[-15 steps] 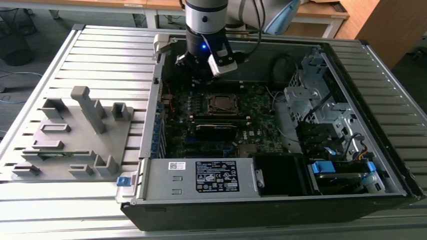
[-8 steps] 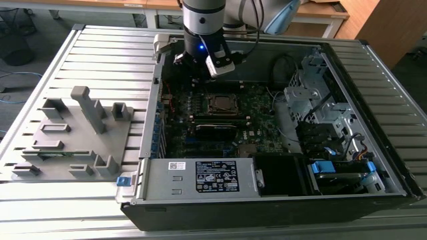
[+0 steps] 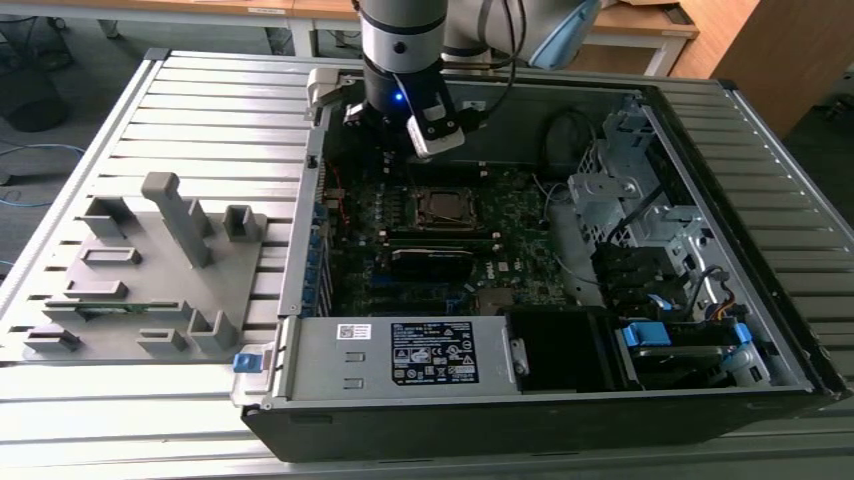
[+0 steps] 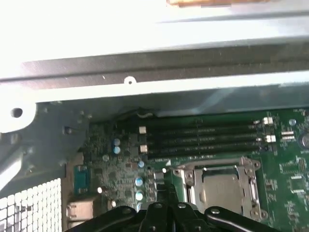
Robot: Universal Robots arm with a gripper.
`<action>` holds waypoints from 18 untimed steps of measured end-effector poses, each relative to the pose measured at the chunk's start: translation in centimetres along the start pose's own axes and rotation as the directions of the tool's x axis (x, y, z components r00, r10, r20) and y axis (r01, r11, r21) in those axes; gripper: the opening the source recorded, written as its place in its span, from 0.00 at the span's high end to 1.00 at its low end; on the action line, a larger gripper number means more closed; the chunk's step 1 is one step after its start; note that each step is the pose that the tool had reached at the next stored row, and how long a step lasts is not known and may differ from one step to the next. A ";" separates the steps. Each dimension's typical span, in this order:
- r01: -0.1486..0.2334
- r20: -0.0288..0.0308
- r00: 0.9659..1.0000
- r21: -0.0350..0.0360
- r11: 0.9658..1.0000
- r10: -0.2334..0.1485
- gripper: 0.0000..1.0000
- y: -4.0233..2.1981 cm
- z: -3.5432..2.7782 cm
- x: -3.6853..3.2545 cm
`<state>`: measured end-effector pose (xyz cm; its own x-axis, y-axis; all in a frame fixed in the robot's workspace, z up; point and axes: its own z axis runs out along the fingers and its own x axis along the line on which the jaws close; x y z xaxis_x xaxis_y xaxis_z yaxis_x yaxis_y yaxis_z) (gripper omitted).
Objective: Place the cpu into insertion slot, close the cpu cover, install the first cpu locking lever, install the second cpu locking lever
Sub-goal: 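Install the first cpu locking lever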
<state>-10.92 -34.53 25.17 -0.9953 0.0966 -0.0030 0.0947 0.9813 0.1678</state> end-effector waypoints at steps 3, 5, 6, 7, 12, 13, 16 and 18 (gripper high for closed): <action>0.000 0.000 1.000 -0.005 1.000 0.000 0.89 -0.02 0.00 0.04; 0.000 0.000 1.000 -0.006 1.000 0.000 0.89 -0.05 0.01 0.14; 0.000 -0.001 1.000 -0.006 1.000 0.000 0.89 -0.06 0.01 0.22; 0.000 -0.001 1.000 -0.007 1.000 0.000 0.89 -0.08 0.02 0.31; 0.000 -0.002 1.000 -0.019 1.000 0.000 0.89 -0.15 0.04 0.63; -0.001 -0.003 1.000 -0.029 1.000 0.000 0.89 -0.16 0.04 0.66; -0.001 -0.005 1.000 -0.047 0.999 0.001 0.89 -0.18 0.04 0.73; -0.001 -0.005 1.000 -0.049 0.999 0.001 0.89 -0.19 0.04 0.78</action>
<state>-11.71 -34.63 25.09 -0.9953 0.0967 0.0018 0.0948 0.9717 0.2162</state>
